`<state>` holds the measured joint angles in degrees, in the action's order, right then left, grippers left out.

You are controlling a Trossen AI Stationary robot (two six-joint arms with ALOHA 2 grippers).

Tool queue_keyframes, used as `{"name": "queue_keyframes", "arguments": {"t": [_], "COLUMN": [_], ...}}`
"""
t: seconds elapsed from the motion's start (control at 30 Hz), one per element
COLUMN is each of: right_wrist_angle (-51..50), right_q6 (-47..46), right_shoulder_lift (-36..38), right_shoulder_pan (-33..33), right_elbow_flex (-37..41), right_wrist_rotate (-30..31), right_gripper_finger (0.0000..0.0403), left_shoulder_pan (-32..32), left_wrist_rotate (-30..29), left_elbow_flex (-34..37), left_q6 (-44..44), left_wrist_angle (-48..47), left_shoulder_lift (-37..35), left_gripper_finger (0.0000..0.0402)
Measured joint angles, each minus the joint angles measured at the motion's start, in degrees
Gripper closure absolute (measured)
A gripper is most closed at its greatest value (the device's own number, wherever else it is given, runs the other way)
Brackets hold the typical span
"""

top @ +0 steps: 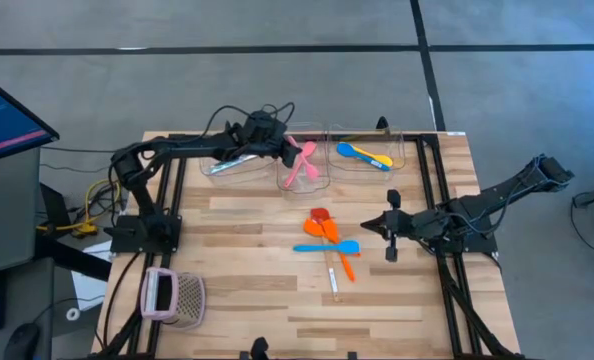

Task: Pick & Place Kitchen Items
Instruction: Put the pink spatula into the middle transparent bin, then put the blue spatula into the middle transparent bin

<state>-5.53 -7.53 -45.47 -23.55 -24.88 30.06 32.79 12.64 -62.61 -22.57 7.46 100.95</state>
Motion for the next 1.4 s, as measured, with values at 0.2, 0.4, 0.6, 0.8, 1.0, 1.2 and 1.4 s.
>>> {"name": "queue_keyframes", "arguments": {"t": [0.2,0.4,0.6,0.8,1.0,1.2,1.4], "right_wrist_angle": [-0.2,-0.2,-0.2,-0.2,-0.2,-0.7,-1.0], "right_q6": [0.4,0.4,0.4,0.4,0.4,0.4,0.4], "right_shoulder_lift": [-0.3,-0.3,-0.3,-0.3,-0.3,-0.3,-0.3], "right_shoulder_pan": [0.1,0.0,0.0,0.0,0.0,0.0,0.0], "right_elbow_flex": [0.0,0.0,0.0,0.0,0.0,0.0,0.0], "right_wrist_rotate": [0.0,0.0,0.0,0.0,0.0,0.0,0.0], "right_gripper_finger": [0.0402,0.0403,0.0403,0.0403,0.0403,0.0403,0.0403], "left_shoulder_pan": [0.0,0.0,0.0,0.8,1.9,3.2,4.2], "left_wrist_rotate": [-0.5,-1.8,-2.7,-2.6,-3.0,-5.9,-6.6], "left_elbow_flex": [0.0,0.0,0.0,0.0,0.0,0.0,0.0], "left_q6": [0.0,0.0,0.5,1.6,1.7,1.8,3.9], "left_wrist_angle": [0.1,0.3,0.6,6.4,14.9,19.9,22.3], "left_shoulder_lift": [0.0,0.0,0.0,-0.1,-0.1,-0.1,-0.1], "left_gripper_finger": [0.0361,0.0318,0.0273,0.0238,0.0220,0.0218,0.0219]}}
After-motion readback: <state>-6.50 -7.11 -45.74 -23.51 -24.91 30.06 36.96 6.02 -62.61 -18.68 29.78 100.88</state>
